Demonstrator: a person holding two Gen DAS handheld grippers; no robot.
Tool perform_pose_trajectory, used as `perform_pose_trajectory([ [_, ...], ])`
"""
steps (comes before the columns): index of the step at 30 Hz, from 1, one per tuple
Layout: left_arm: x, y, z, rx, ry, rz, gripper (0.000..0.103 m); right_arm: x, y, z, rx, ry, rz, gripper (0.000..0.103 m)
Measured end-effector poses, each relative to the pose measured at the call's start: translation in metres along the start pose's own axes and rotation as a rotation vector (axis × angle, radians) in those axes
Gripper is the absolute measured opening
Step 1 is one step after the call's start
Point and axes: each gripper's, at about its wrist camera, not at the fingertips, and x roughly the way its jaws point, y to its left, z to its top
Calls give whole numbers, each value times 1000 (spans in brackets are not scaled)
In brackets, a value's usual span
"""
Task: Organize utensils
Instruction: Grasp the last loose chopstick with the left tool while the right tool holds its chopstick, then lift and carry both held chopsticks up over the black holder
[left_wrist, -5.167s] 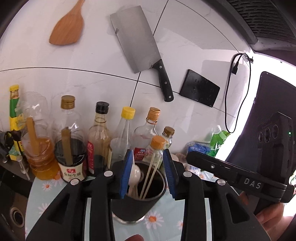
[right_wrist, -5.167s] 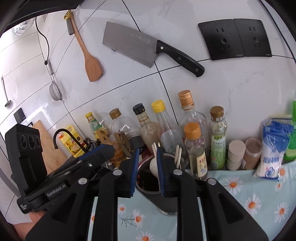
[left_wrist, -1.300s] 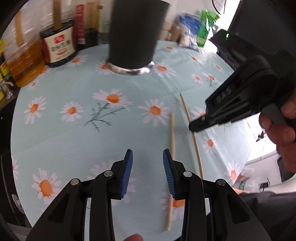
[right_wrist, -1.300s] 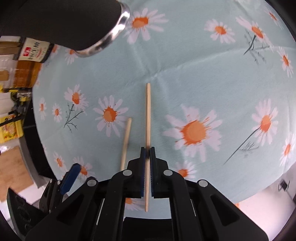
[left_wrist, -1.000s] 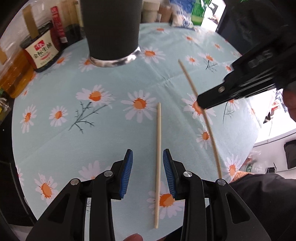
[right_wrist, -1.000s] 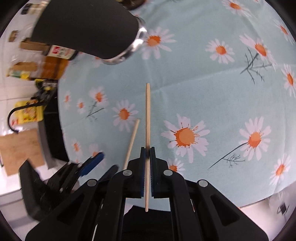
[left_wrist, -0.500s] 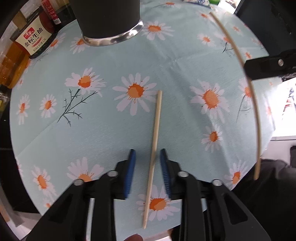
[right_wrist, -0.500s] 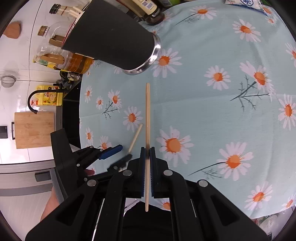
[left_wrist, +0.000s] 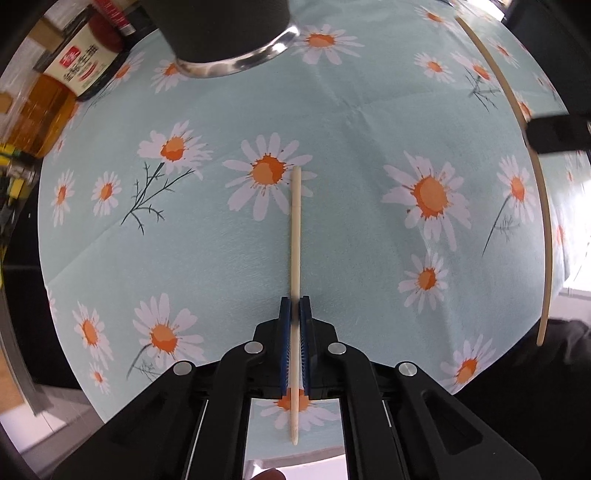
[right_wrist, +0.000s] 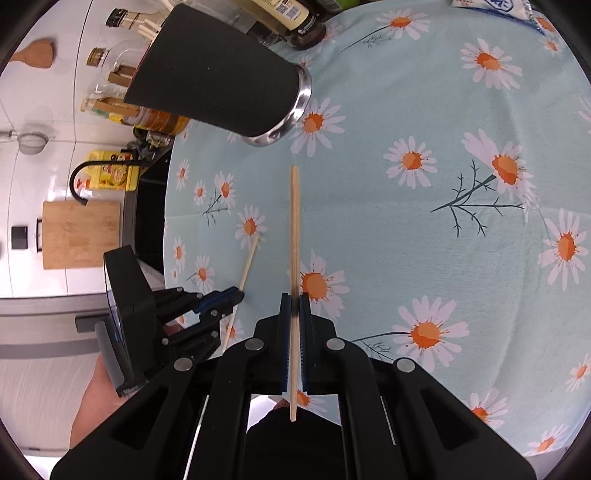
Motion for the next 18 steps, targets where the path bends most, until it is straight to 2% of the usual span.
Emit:
perform_pose_trajectory([
  [5, -17, -2, 5, -61, -43, 13, 4, -3, 0, 3, -52, 26, 4, 5],
  [13, -60, 6, -1, -147, -163, -27, 4, -15, 15, 8, -102, -23, -15, 5],
  [18, -86, 17, -3, -177, -290, -69, 4, -23, 34, 13, -144, -89, -43, 5],
])
